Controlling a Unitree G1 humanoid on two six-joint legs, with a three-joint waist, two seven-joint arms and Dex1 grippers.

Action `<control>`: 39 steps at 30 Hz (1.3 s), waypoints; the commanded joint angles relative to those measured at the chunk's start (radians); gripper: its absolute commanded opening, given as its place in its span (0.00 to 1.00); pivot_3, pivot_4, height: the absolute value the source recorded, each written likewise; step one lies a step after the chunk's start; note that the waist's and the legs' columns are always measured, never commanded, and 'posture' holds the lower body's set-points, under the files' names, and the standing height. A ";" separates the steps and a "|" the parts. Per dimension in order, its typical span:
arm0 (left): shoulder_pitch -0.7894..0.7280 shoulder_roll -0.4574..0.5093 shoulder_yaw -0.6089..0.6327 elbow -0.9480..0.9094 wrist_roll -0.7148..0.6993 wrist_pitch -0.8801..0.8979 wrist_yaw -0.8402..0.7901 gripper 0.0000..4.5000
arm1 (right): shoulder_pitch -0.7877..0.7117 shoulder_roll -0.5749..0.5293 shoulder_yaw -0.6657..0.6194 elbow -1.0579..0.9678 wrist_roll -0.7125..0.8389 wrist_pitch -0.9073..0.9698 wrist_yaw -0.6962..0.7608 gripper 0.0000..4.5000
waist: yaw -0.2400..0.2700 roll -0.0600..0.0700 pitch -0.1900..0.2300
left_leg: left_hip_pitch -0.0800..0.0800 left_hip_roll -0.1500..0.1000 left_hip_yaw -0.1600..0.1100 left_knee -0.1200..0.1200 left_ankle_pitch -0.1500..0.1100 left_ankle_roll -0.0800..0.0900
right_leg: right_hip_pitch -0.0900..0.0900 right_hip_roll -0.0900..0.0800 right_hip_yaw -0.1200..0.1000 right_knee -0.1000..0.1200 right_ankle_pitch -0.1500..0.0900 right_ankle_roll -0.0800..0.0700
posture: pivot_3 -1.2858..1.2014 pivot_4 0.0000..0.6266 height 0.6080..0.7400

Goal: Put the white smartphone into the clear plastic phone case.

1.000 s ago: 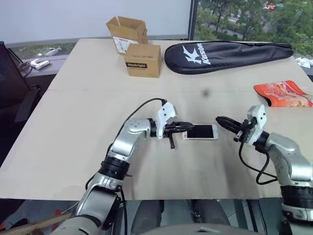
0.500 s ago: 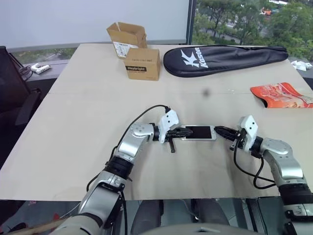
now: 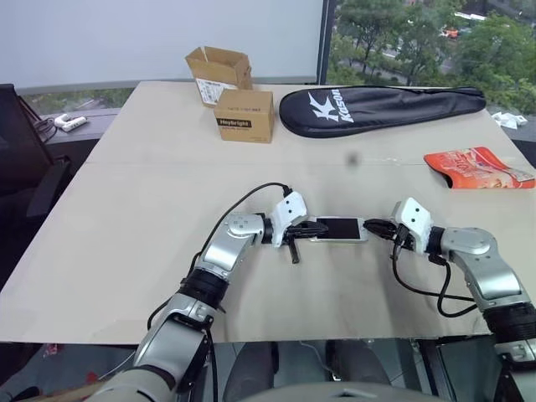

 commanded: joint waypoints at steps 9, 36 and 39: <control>0.013 0.000 -0.010 0.009 0.020 -0.003 0.015 0.00 | 0.029 -0.001 0.190 -0.010 -0.119 0.209 0.057 0.01 | 0.000 -0.005 -0.010 | 0.002 0.001 -0.005 -0.001 0.000 0.000 | 0.001 0.000 -0.001 -0.001 -0.002 0.003 | 0.52 0.24 1.00; 0.007 -0.007 -0.004 0.030 0.029 -0.017 0.019 0.00 | 0.072 0.017 0.068 -0.143 0.114 0.300 0.111 0.01 | 0.002 0.001 -0.007 | -0.001 0.002 -0.012 -0.007 0.000 0.000 | 0.001 -0.002 -0.007 -0.006 -0.003 0.003 | 0.52 0.24 1.00; 0.009 -0.005 -0.002 0.028 0.028 -0.018 0.021 0.00 | 0.050 0.099 -0.101 -0.231 0.374 0.413 0.117 0.01 | 0.003 0.007 -0.001 | -0.003 0.002 -0.012 -0.008 0.000 0.000 | -0.002 -0.002 -0.007 -0.006 -0.002 0.002 | 0.52 0.24 1.00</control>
